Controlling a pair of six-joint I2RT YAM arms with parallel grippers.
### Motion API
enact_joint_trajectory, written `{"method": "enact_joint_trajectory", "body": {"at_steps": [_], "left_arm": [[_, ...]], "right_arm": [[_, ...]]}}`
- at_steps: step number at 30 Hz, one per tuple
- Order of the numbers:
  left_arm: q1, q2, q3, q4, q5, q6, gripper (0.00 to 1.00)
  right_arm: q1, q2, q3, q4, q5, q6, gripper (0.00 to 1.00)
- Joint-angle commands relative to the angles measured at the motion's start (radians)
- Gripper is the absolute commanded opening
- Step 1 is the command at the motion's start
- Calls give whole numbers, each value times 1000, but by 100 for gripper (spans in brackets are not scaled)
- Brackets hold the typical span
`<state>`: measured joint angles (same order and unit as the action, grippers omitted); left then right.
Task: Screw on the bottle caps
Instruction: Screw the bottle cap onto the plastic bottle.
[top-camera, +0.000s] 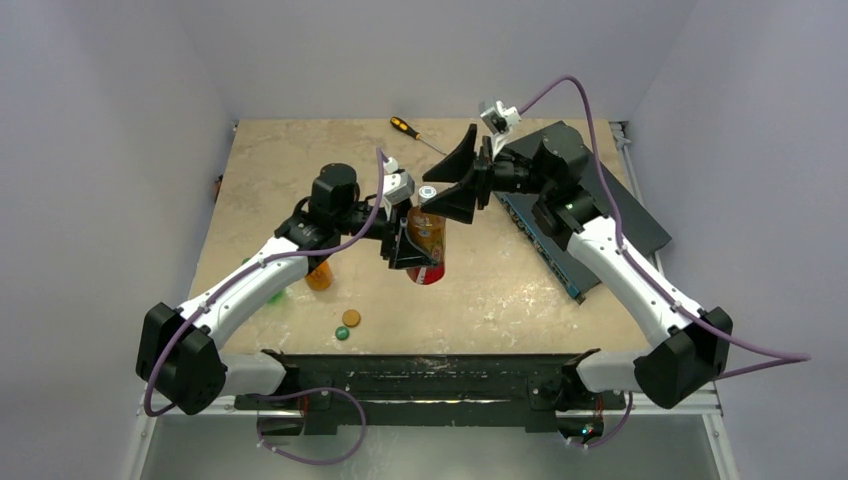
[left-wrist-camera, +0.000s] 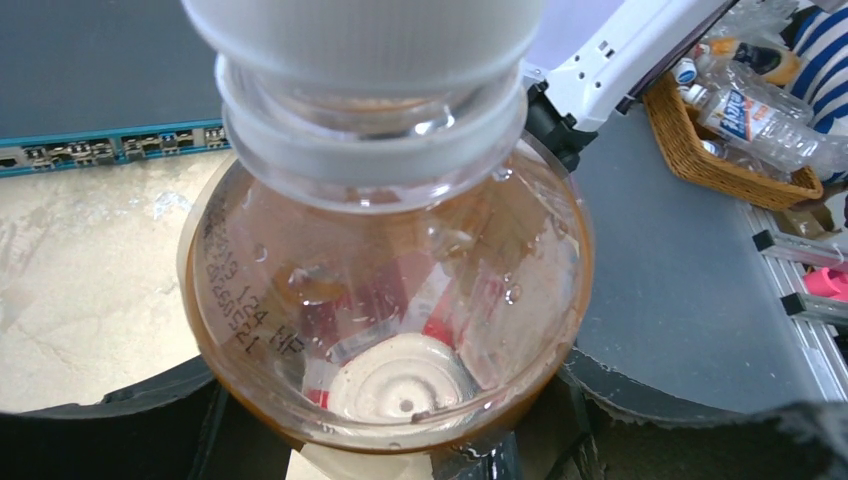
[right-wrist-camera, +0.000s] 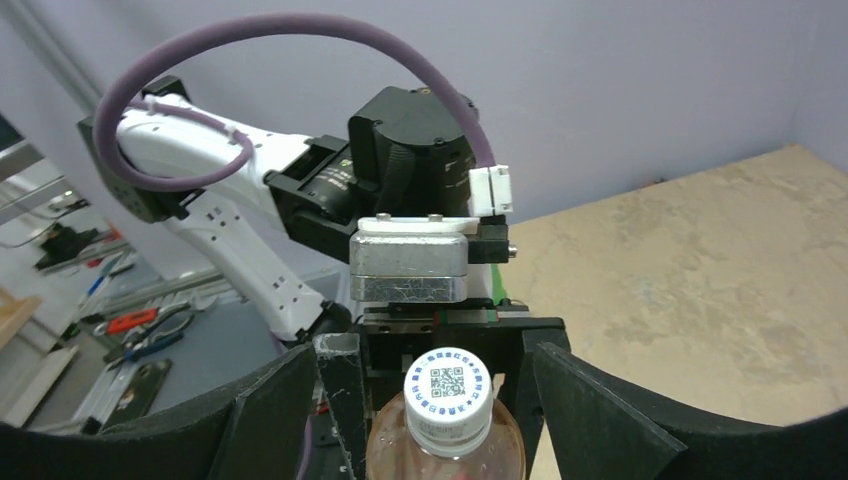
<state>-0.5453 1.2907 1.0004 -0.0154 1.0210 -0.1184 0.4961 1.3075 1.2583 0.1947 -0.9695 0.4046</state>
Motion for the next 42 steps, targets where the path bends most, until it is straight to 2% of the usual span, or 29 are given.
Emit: {"method": "enact_joint_trajectory", "body": {"at_steps": [1, 7, 15, 25, 37, 42], "left_arm": [[7, 0, 32, 66, 80, -25, 0], [5, 1, 20, 102, 101, -53, 0], [7, -4, 7, 107, 114, -59, 0], [6, -1, -4, 108, 120, -59, 0], [6, 4, -9, 118, 127, -66, 0], [5, 4, -13, 117, 133, -66, 0]], "right_arm": [[-3, 33, -2, 210, -180, 113, 83], [-3, 63, -66, 476, -228, 313, 73], [-4, 82, -120, 669, -198, 446, 66], [-8, 79, -123, 696, -119, 470, 65], [-8, 57, -124, 546, -71, 356, 59], [-7, 43, -105, 470, -47, 295, 68]]}}
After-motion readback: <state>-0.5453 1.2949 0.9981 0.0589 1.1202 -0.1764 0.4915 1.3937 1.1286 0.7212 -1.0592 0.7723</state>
